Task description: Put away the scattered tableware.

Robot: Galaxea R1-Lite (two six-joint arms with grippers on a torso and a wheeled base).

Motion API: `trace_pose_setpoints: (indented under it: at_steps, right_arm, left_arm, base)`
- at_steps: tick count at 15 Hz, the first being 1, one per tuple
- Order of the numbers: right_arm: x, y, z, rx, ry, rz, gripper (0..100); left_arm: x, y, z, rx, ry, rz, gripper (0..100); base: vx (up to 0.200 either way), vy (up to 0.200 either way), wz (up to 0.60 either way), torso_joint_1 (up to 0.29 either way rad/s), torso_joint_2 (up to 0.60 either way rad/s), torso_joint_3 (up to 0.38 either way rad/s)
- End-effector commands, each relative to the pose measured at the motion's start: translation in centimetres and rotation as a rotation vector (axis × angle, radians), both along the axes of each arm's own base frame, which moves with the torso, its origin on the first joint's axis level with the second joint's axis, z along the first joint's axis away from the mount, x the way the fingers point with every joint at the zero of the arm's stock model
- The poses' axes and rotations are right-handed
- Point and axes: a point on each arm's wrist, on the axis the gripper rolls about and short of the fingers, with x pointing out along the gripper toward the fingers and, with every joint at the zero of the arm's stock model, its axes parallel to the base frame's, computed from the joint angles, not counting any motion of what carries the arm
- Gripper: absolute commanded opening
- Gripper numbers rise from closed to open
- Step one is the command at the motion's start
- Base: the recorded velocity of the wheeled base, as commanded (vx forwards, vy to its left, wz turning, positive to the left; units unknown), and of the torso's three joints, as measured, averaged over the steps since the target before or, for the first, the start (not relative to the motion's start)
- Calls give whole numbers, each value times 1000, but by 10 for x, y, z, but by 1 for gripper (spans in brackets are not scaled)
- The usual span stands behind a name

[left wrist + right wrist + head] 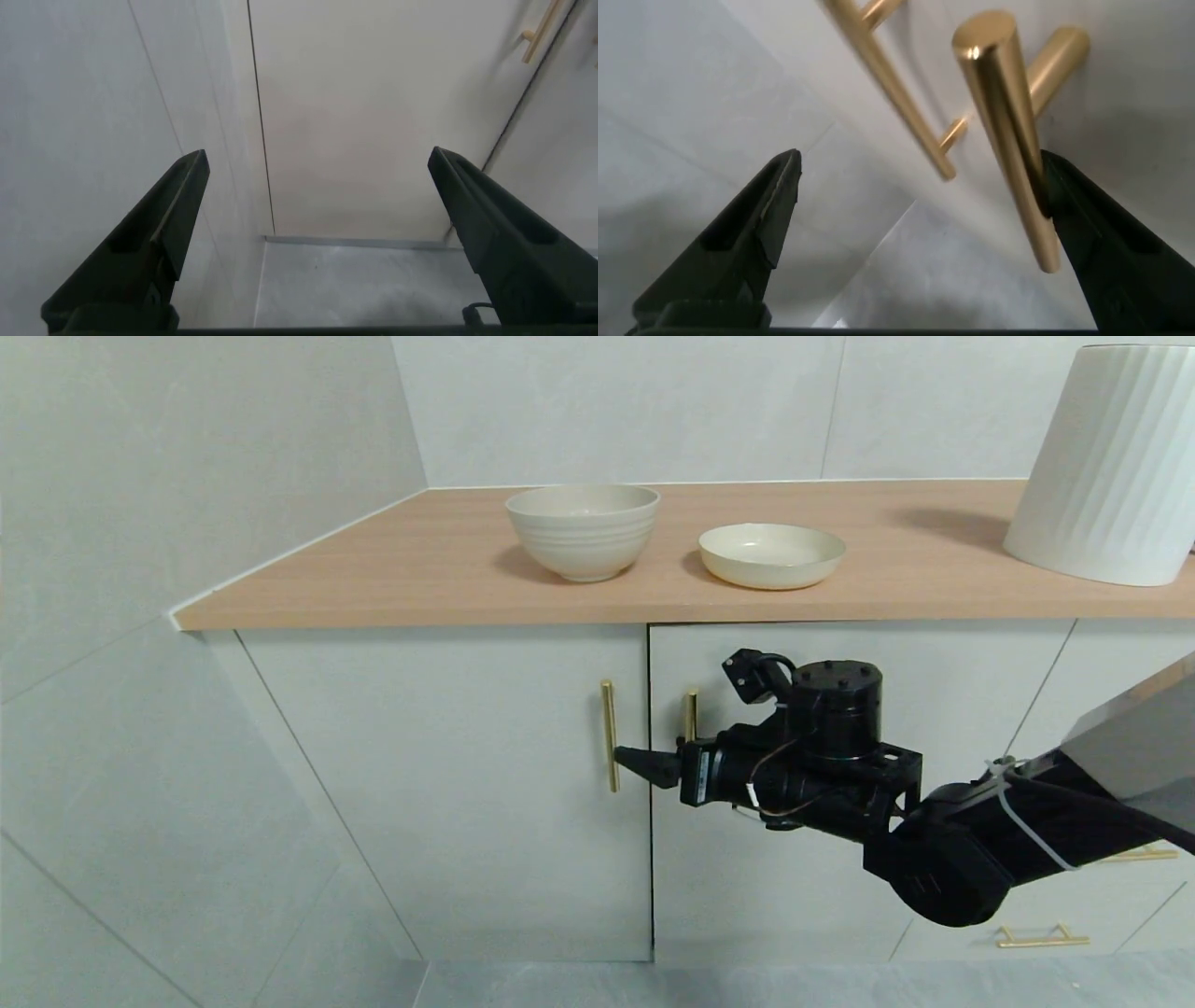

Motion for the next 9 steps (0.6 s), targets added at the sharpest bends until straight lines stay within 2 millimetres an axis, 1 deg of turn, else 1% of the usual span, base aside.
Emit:
trace_pose_setpoints:
  at_steps: [1,4,7,9]
  right_arm:
    - [-11,-7,17,24,-26,19,100]
    - [-28,-17,24,21,-1,101,100]
    - [-47,-22,29,17,11,148,100]
    - [-68,-29,28,8,30,197,100]
  left_arm:
    - [0,0,0,0,1,1,100]
    - [0,0,0,0,1,1,100]
    - [0,0,0,1,1,1,100]
    - [0,0,0,0,1,0,100]
  base:
    - [0,0,0,0,0,0]
    - [0,0,0,0,0,0]
    - [0,0,0,0,0,0]
    - [0,0,0,0,0,0]
